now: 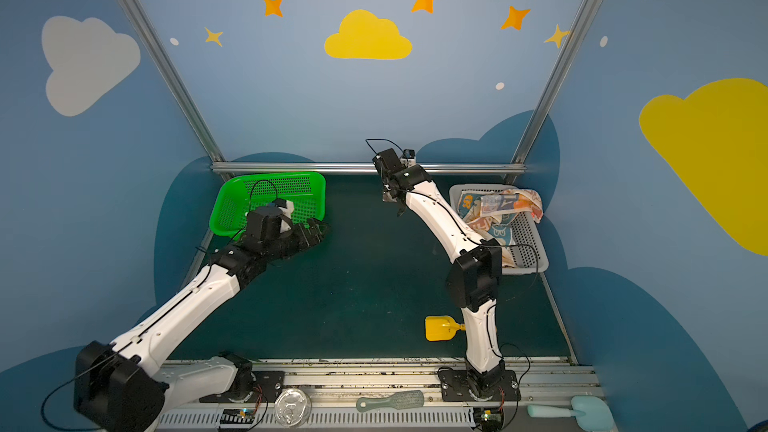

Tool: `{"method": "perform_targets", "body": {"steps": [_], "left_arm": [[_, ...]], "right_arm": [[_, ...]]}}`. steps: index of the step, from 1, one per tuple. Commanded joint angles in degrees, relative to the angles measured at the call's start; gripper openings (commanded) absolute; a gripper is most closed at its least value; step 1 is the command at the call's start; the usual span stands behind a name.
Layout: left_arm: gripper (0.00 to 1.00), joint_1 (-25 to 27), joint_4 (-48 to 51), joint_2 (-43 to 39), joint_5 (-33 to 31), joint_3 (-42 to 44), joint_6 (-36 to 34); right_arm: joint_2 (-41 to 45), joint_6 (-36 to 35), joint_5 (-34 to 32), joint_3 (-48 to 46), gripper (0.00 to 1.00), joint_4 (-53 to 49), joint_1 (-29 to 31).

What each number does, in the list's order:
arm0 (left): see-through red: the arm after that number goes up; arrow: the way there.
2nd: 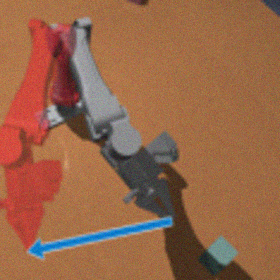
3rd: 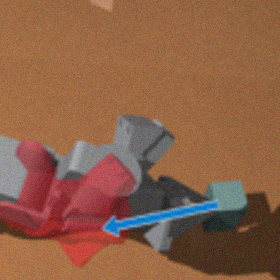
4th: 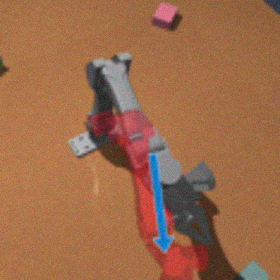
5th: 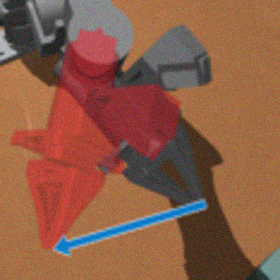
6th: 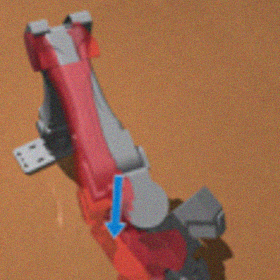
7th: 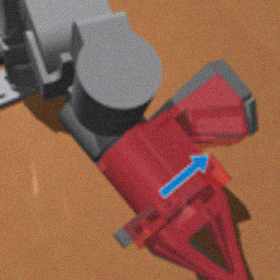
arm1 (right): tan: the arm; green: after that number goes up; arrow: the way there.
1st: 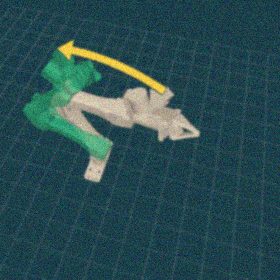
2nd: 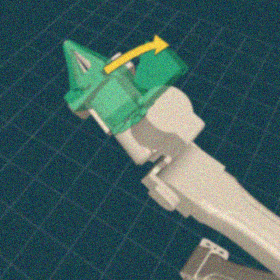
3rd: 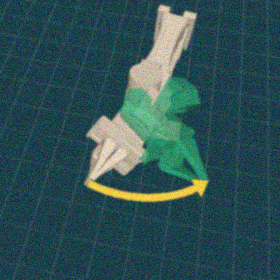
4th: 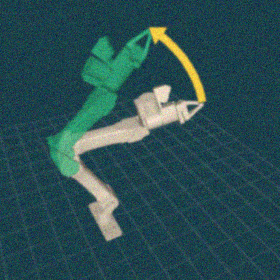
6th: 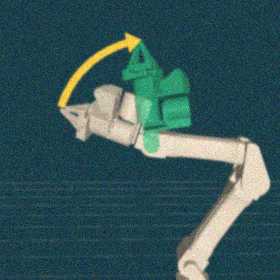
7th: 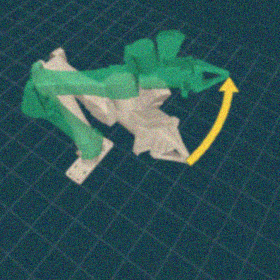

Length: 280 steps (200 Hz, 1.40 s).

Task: Fold and stack the towels
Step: 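Release the green basket and lift the right gripper back toward the white basket, then lower the right gripper into the white basket and pinch a printed towel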

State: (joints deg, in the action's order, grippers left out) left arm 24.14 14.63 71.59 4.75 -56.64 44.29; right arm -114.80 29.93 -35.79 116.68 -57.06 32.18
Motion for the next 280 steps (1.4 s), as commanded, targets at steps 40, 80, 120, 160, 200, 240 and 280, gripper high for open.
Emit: {"method": "perform_targets", "body": {"steps": [40, 80, 120, 160, 200, 240, 280], "left_arm": [[1.00, 7.00, 0.34, 20.58, 3.70, -20.59, -6.75], [1.00, 9.31, 4.85, 35.55, 8.23, -38.35, -8.50], [1.00, 10.31, 5.22, 43.26, 11.29, -46.08, -8.84], [1.00, 10.31, 5.25, 47.95, 13.26, -49.80, -9.33], [1.00, 10.05, 4.67, 50.49, 14.27, -52.01, -10.02], [1.00, 9.96, 4.83, 51.10, 14.34, -52.44, -10.02], [1.00, 9.92, 4.78, 50.27, 14.08, -50.79, -9.94]], "right_arm": [[16.48, -7.83, 16.47, -21.46, 0.92, 8.19, -20.29], [10.33, -11.98, 17.64, -17.64, 0.94, 5.60, -27.09], [1.61, -11.78, 19.05, -7.92, 0.92, 1.44, -31.35], [-7.78, -11.72, 14.86, 1.68, 0.85, -4.06, -32.74], [-14.65, -11.70, 12.07, 9.66, 0.80, -7.75, -33.30], [-15.70, -10.58, 9.25, 9.96, 0.53, -7.89, -33.94], [-14.04, -10.10, 10.18, 8.23, 0.15, -6.78, -33.95]]}}
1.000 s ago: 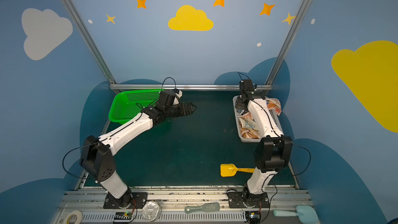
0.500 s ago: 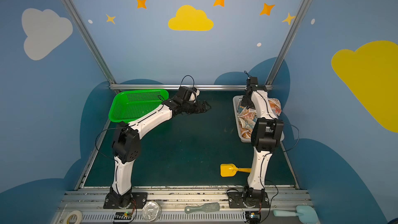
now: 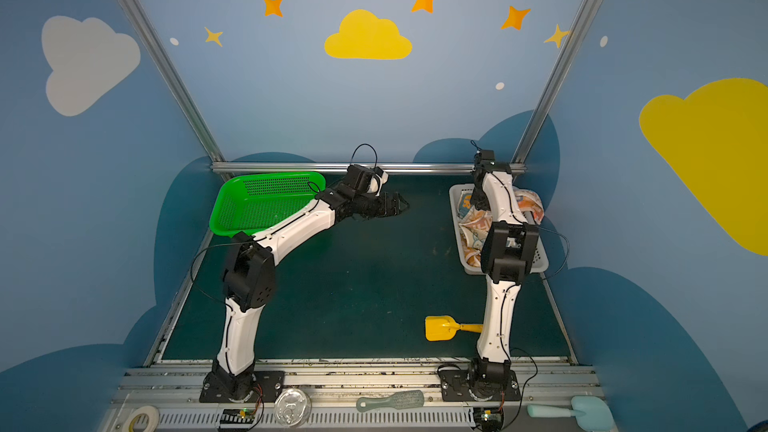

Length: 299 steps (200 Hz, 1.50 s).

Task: Fold and stack the towels
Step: 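Lower the right gripper into the white basket and pinch a printed towel, then lift the towel out and drop it on the table between the grippers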

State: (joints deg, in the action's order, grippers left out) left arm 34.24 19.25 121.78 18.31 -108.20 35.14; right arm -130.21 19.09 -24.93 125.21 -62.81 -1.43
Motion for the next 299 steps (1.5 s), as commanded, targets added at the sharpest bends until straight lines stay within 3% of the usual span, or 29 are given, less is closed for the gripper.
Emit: {"method": "perform_targets", "body": {"steps": [1, 18, 56, 118, 152, 186, 244, 299], "left_arm": [[1.00, -0.16, 0.13, 0.07, 0.52, 0.83, -0.78], [1.00, -0.12, -0.31, -0.87, 0.33, 2.06, -0.77], [1.00, -0.30, 2.28, -3.38, -0.68, 3.20, -2.23], [1.00, -0.51, 5.83, -10.92, -0.66, 8.64, -3.91], [1.00, -0.37, 8.20, -15.71, -0.09, 12.09, -4.73], [1.00, -0.58, 4.56, -22.51, 1.23, 22.09, -3.30], [1.00, -0.49, -0.23, -35.10, -1.43, 32.70, -3.39], [1.00, -0.54, -4.30, -48.93, -4.51, 46.51, -1.84]], "right_arm": [[1.37, 0.71, -0.62, -0.22, 0.15, -1.06, -0.29], [1.67, 1.06, 0.26, 0.60, 0.00, -2.28, 0.10], [2.44, 3.29, 1.48, 5.22, 0.00, -9.24, 2.25], [10.83, 6.00, 3.18, 5.34, 0.00, -14.99, 7.74], [15.41, 4.20, 9.21, 6.97, 0.00, -16.13, 12.14], [19.67, 4.48, 14.05, 6.73, 0.00, -14.26, 18.94], [21.84, 7.84, 12.63, 7.74, 0.00, -9.47, 34.38], [13.97, 10.61, 22.47, 9.96, 0.00, -8.20, 41.72]]}}
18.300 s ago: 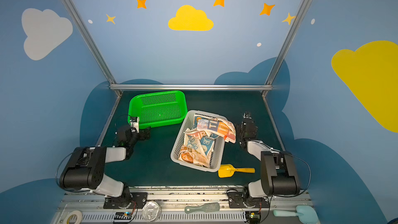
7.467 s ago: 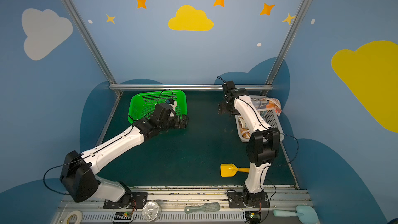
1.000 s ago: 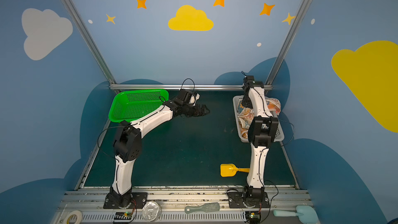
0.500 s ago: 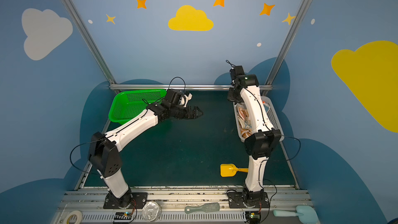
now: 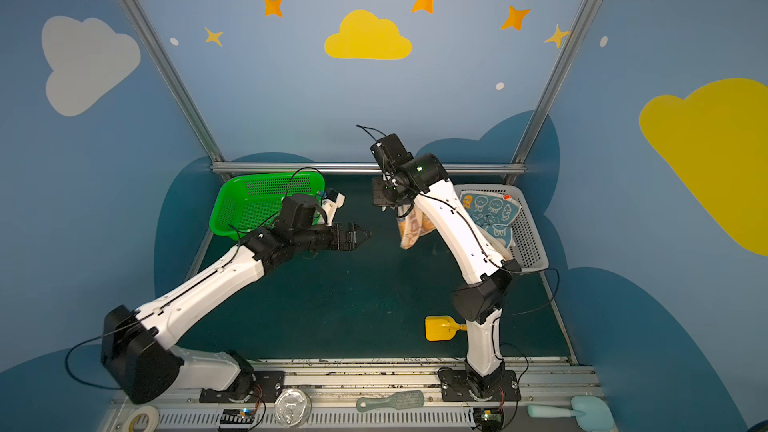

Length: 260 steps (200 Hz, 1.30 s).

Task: Fold and stack the towels

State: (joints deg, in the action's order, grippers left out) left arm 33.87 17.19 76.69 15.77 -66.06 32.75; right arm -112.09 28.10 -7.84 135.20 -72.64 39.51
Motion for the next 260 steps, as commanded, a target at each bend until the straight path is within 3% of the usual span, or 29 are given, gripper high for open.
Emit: {"method": "perform_targets", "body": {"steps": [1, 20, 48, 66, 108, 130, 145, 165, 191, 227, 260], "left_arm": [[1.00, -0.23, -2.25, -4.09, -1.97, 4.63, 0.55], [1.00, -0.36, -3.81, -7.81, -5.31, 9.82, 2.47], [1.00, -1.15, -6.43, -10.68, -7.27, 16.20, 5.57], [1.00, -1.78, -6.59, -10.04, -8.14, 17.74, 7.06], [1.00, -2.70, -4.56, -6.87, -11.77, 17.96, 9.44], [1.00, -3.82, -5.42, -4.47, -11.60, 18.19, 9.92], [1.00, -5.41, -6.30, -2.38, -9.40, 17.70, 11.06], [1.00, -6.81, -7.21, -0.90, -8.39, 17.39, 11.50], [1.00, -8.32, -6.73, -1.33, -7.64, 17.14, 11.55], [1.00, -9.08, -5.88, -3.07, -7.17, 18.51, 11.68], [1.00, -9.17, -4.25, -6.21, -7.89, 19.81, 11.22]], "right_arm": [[-4.34, 1.70, 5.60, -0.07, 0.00, 1.72, 0.81], [-8.28, 2.79, 8.61, -0.73, 0.00, 3.18, 1.19], [-13.03, 3.02, 9.44, -0.49, 0.26, 5.66, -0.11], [-14.68, 2.46, 10.90, 0.20, 0.28, 6.16, -1.97], [-15.34, 2.31, 12.29, -1.61, 0.45, -0.08, -7.24], [-14.12, 0.20, 14.24, -6.30, 0.58, -2.62, -8.04], [-11.29, -0.26, 16.39, -14.38, 0.64, 1.18, -7.62], [-7.16, -0.08, 20.56, -25.86, 0.66, 9.37, -6.21], [-7.07, 0.58, 23.28, -30.56, 0.68, 13.40, -3.51], [-14.82, 1.69, 22.94, -27.07, 0.68, 13.16, -1.95], [-21.15, 1.11, 16.66, -20.76, 0.67, 8.01, -4.59]]}}
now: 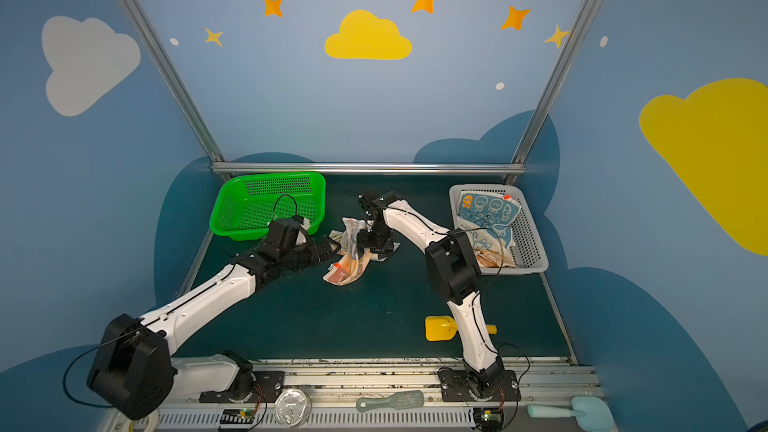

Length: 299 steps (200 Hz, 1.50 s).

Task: Fold and stack the towels

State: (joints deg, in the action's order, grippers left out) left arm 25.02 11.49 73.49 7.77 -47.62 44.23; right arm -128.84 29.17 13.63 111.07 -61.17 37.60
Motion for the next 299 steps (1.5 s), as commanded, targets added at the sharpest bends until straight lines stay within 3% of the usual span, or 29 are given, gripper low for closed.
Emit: {"method": "perform_targets", "body": {"steps": [1, 61, 86, 110, 132, 152, 179, 204, 243, 275, 292, 299], "left_arm": [[1.00, -0.32, 1.53, -3.15, 0.03, 1.37, -0.27], [1.00, -0.49, 1.81, -5.58, 0.35, 3.58, -0.13], [1.00, -0.36, -0.23, -4.62, 0.84, 3.74, 0.25], [1.00, -0.34, 0.56, -1.38, 1.83, 0.24, -0.65], [1.00, -0.35, 0.25, 1.78, 3.34, -2.86, -1.20], [1.00, -0.33, -0.75, 3.59, 3.81, -4.14, -1.01], [1.00, -0.40, -1.92, 4.62, 3.98, -4.51, -0.68], [1.00, -0.36, -1.87, 4.82, 4.51, -4.59, -0.46], [1.00, -0.32, -0.56, 2.70, 4.14, -3.33, -0.63], [1.00, -0.31, 0.53, 0.20, 3.56, -2.06, -0.78], [1.00, -0.31, 0.96, -0.75, 3.24, -1.46, -0.98], [1.00, -0.32, 1.07, -0.96, 3.06, -1.19, -1.03]], "right_arm": [[-4.67, -0.16, -5.14, 3.72, 0.67, -3.75, -2.99], [-10.80, -4.07, -8.72, 11.49, 0.67, -7.55, -10.45], [-15.01, -5.28, -10.29, 22.15, 0.68, -13.15, -12.26], [-12.52, -6.33, -11.64, 27.43, 0.77, -15.98, -12.73], [-5.11, -5.25, -12.68, 22.51, 0.83, -15.62, -13.13], [2.75, -3.33, -12.39, 11.67, 0.84, -12.44, -13.02], [11.71, -0.26, -4.68, -5.38, 0.85, -3.23, -11.96], [13.02, 2.12, -2.46, -12.47, 0.85, 1.40, -9.06], [8.46, 3.62, -0.77, -13.31, 0.76, 4.74, -5.79], [4.82, 2.43, -3.92, -11.11, 0.61, 3.17, -6.34], [3.92, 1.65, -4.11, -11.81, 0.49, 3.25, -7.80], [3.73, 1.39, -4.41, -12.07, 0.40, 2.87, -8.52]]}}
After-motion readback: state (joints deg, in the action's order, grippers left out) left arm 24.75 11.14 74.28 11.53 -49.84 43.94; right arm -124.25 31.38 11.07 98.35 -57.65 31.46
